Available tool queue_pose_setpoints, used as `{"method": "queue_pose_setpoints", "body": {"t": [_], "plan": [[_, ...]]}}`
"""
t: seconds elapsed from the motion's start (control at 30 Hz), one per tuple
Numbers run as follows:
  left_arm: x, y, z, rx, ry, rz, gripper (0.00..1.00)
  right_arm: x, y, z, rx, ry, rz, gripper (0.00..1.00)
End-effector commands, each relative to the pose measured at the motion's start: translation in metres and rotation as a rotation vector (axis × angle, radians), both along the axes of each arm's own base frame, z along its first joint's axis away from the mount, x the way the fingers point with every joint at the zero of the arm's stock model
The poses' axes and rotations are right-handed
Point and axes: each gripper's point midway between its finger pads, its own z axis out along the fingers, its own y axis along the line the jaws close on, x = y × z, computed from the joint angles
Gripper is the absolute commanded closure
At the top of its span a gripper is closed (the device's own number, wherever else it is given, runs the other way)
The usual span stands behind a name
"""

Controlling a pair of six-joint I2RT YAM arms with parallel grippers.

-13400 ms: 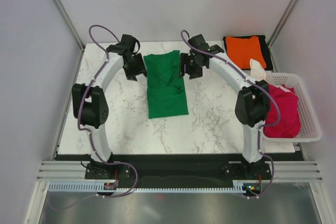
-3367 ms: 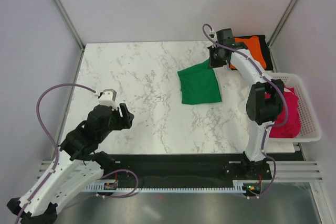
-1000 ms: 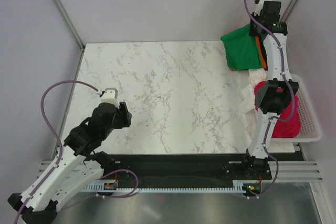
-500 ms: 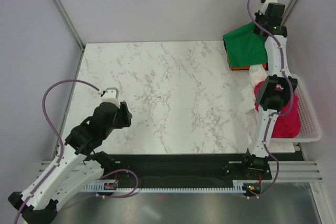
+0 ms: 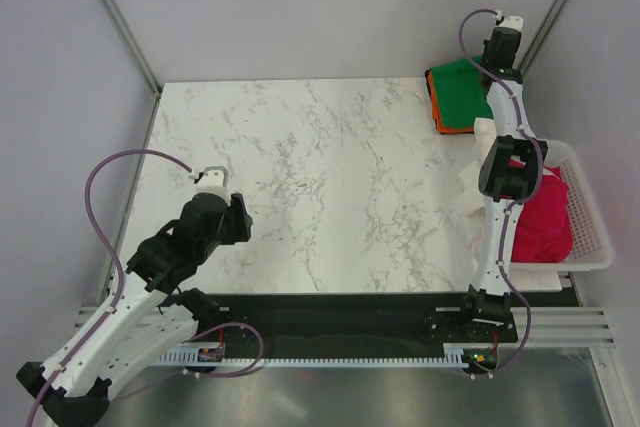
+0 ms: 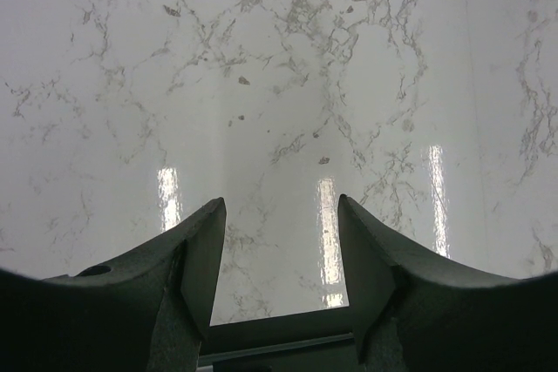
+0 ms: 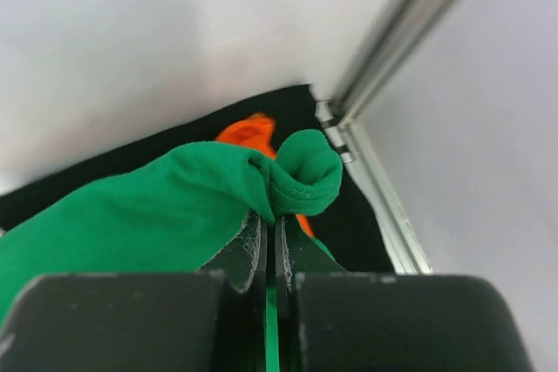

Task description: Fold and stack the t-shirts

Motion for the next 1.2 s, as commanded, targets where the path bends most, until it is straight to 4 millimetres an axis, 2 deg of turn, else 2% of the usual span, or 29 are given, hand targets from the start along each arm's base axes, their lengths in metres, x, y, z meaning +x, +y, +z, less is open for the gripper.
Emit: {"method": "queue_pose_setpoints", "body": {"t": [0.0, 0.07, 0.27, 0.3, 0.33, 0.37, 0.4, 0.43, 0.47, 0.5, 0.53, 0.6, 0.63, 0.73, 0.77, 0.83, 0.87, 0.9, 0.93, 0.97, 1.0, 1.03, 1.07, 1.1, 1.13, 1.17], "plan": [[0.005, 0.003, 0.017, -0.023, -0.055, 0.03, 0.38, 0.005, -0.034, 0.048, -0.022, -0.209, -0.209, 1.0], [0.004, 0.004, 0.019, -0.028, -0.062, 0.03, 0.38, 0.003, -0.042, 0.042, -0.026, -0.218, -0.264, 1.0], [0.004, 0.004, 0.022, -0.037, -0.074, 0.03, 0.38, 0.006, -0.046, 0.02, 0.001, -0.223, -0.302, 1.0], [0.004, 0.004, 0.021, -0.034, -0.072, 0.03, 0.38, 0.007, -0.045, 0.017, 0.007, -0.221, -0.298, 0.97], [0.004, 0.004, 0.021, -0.032, -0.07, 0.03, 0.38, 0.009, -0.043, 0.015, 0.013, -0.22, -0.287, 0.85], [0.004, 0.004, 0.02, -0.032, -0.068, 0.028, 0.38, 0.011, -0.04, 0.015, 0.026, -0.225, -0.27, 0.66], [0.004, 0.004, 0.021, -0.033, -0.069, 0.028, 0.38, 0.012, -0.038, 0.014, 0.041, -0.23, -0.267, 0.26], [0.004, 0.004, 0.02, -0.033, -0.067, 0.027, 0.38, 0.012, -0.037, 0.017, 0.044, -0.236, -0.264, 0.13], [0.004, 0.004, 0.02, -0.034, -0.067, 0.028, 0.38, 0.011, -0.036, 0.025, 0.043, -0.249, -0.27, 0.04], [0.004, 0.004, 0.021, -0.036, -0.072, 0.027, 0.38, 0.007, -0.039, 0.03, 0.033, -0.253, -0.292, 0.02], [0.003, 0.004, 0.02, -0.034, -0.068, 0.026, 0.37, 0.004, -0.04, 0.046, 0.028, -0.279, -0.302, 0.02], [0.003, 0.004, 0.021, -0.038, -0.072, 0.028, 0.37, -0.005, -0.046, 0.063, 0.008, -0.302, -0.345, 0.02], [0.003, 0.004, 0.021, -0.038, -0.073, 0.026, 0.37, -0.012, -0.049, 0.087, 0.001, -0.339, -0.363, 0.02], [0.002, 0.004, 0.023, -0.042, -0.078, 0.025, 0.37, -0.029, -0.053, 0.12, -0.008, -0.382, -0.405, 0.02], [0.002, 0.004, 0.023, -0.043, -0.079, 0.025, 0.37, -0.039, -0.052, 0.151, 0.004, -0.434, -0.409, 0.02], [0.002, 0.004, 0.024, -0.045, -0.083, 0.024, 0.36, -0.047, -0.044, 0.168, 0.034, -0.455, -0.382, 0.02], [0.002, 0.003, 0.025, -0.047, -0.084, 0.021, 0.36, -0.061, -0.037, 0.202, 0.071, -0.519, -0.363, 0.02], [0.002, 0.004, 0.025, -0.05, -0.087, 0.021, 0.36, -0.065, -0.031, 0.198, 0.09, -0.504, -0.341, 0.02], [0.002, 0.003, 0.026, -0.052, -0.089, 0.02, 0.35, -0.07, -0.024, 0.205, 0.117, -0.516, -0.317, 0.02], [0.001, 0.002, 0.025, -0.053, -0.084, 0.009, 0.33, -0.085, -0.005, 0.241, 0.175, -0.576, -0.246, 0.02], [0.001, 0.0, 0.025, -0.055, -0.085, -0.001, 0.32, -0.09, 0.005, 0.228, 0.203, -0.539, -0.212, 0.02], [0.001, -0.004, 0.024, -0.059, -0.082, -0.022, 0.3, -0.111, 0.023, 0.259, 0.228, -0.579, -0.154, 0.02], [0.002, -0.006, 0.023, -0.055, -0.074, -0.031, 0.29, -0.12, 0.036, 0.262, 0.251, -0.575, -0.117, 0.02], [0.003, -0.005, 0.022, -0.047, -0.07, -0.026, 0.29, -0.128, 0.046, 0.241, 0.283, -0.529, -0.108, 0.02], [0.004, 0.0, 0.025, -0.036, -0.075, 0.001, 0.28, -0.153, 0.064, 0.266, 0.294, -0.563, -0.068, 0.02], [0.005, 0.001, 0.025, -0.028, -0.074, 0.009, 0.27, -0.166, 0.071, 0.265, 0.307, -0.558, -0.064, 0.02]]}}
